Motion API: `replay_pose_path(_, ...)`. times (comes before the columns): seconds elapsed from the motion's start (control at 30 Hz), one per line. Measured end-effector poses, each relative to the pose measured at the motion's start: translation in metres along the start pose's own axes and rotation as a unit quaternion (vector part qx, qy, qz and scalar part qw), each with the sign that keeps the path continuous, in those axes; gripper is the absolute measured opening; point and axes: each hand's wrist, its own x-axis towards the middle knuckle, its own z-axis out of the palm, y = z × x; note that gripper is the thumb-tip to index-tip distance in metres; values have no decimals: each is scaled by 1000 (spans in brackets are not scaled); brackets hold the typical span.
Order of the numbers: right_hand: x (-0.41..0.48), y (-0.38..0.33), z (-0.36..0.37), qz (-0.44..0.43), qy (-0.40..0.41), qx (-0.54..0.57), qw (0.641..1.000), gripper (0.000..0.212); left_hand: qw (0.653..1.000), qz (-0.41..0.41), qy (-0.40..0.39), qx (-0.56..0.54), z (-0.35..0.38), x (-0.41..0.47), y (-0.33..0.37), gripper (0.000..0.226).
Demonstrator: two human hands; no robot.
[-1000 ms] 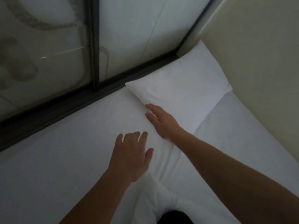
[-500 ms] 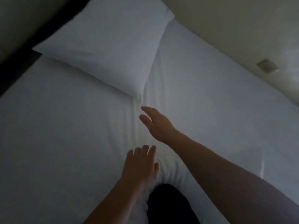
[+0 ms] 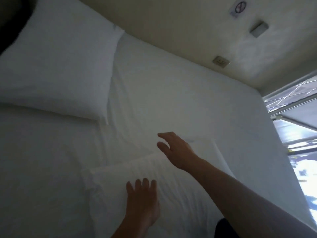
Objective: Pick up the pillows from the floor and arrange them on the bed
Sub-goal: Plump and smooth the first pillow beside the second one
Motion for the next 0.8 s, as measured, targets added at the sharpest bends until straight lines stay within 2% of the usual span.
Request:
replay_pose_path(0.07,-20,42,-16,44,5,-34,998,44,1000,4,-29,12,20,3,22,72)
replay_pose_path(0.13,-47,84,-19,89,-27,-73,993,48,998,-9,-57,31,40,1,36,90)
replay_pose_path(0.23,-88,138,-5,131,-86,-100,983,61,997,-49,-28,46,62,0,44,114)
replay_pose_path(0.33,-111,182,18,115,-153,-81,978,84,996,-84,2,40,80,5,48,129)
replay_pose_path(0.43,-119,216,50,52,-197,-76,976,110,992,-121,10,44,100,21,50,135)
replay_pose_path(0.5,-119,236,72,7,-185,-83,979,120,989,-134,33,60,114,32,49,130)
replay_pose_path(0.6,-123,252,102,-46,-136,-109,984,120,984,-138,56,97,128,43,42,118)
replay_pose_path(0.7,-126,252,127,-37,-72,-151,985,103,980,-129,99,119,139,41,35,93)
replay_pose_path(0.8,-131,237,148,-51,-26,-199,978,71,973,-137,119,146,143,32,37,57)
